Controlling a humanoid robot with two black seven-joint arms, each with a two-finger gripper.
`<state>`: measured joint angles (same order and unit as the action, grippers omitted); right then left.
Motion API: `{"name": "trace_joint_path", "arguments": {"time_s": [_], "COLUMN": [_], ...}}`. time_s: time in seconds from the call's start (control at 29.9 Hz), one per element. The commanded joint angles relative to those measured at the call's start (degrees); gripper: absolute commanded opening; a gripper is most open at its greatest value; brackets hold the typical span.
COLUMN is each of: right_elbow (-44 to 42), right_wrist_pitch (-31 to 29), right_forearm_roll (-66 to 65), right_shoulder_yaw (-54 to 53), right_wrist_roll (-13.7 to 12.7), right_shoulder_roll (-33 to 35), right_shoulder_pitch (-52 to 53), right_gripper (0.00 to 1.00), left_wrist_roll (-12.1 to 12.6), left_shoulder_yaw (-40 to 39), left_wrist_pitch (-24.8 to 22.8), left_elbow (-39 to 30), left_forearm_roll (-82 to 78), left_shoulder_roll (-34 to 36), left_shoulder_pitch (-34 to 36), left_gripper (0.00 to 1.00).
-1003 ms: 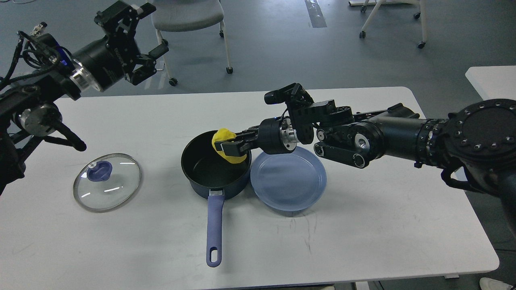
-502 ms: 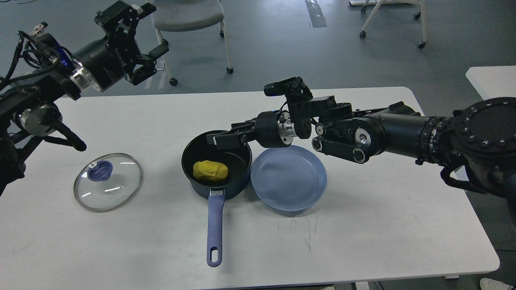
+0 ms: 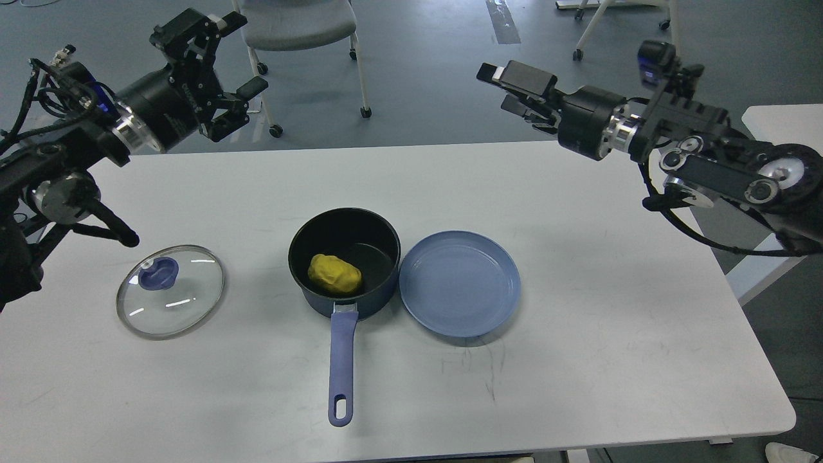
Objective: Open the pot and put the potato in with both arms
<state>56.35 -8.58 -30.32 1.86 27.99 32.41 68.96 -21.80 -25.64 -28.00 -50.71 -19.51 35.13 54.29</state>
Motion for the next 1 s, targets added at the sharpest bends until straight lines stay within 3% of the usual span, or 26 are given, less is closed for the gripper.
{"name": "trace_joint_path", "arguments": {"time_s": [0.0,0.27,0.97], "right_elbow": [0.4,-1.7,-3.9], "right_wrist_pitch": [-5.0,-7.9,-8.0], "right_forearm_roll": [13.3,28.0,30.0], "right_shoulder_yaw": [-7.5,-20.8,-23.6], "right_wrist_roll": [0.0,0.0,0.0], "right_shoulder_roll": [3.7,2.7,-1.6], "right_shoulder_pitch": [-7.9,-20.8,-26.0], "right_gripper": [0.96,0.97,1.0], "left_wrist_roll": [0.1,0.4,0.7], "left_shoulder_yaw": [-2.3,-6.1,-6.5], "left_wrist_pitch": [0.0,0.0,0.0], "left_elbow": [0.0,0.2,2.9], "left_forearm_roll": [0.0,-0.1,-1.0], "left_shoulder_roll": [-0.6,-3.2,-8.6], "left_shoulder_pitch": [-2.2,-6.0,-10.9], "left_gripper": [0.98,0.98,0.98]}}
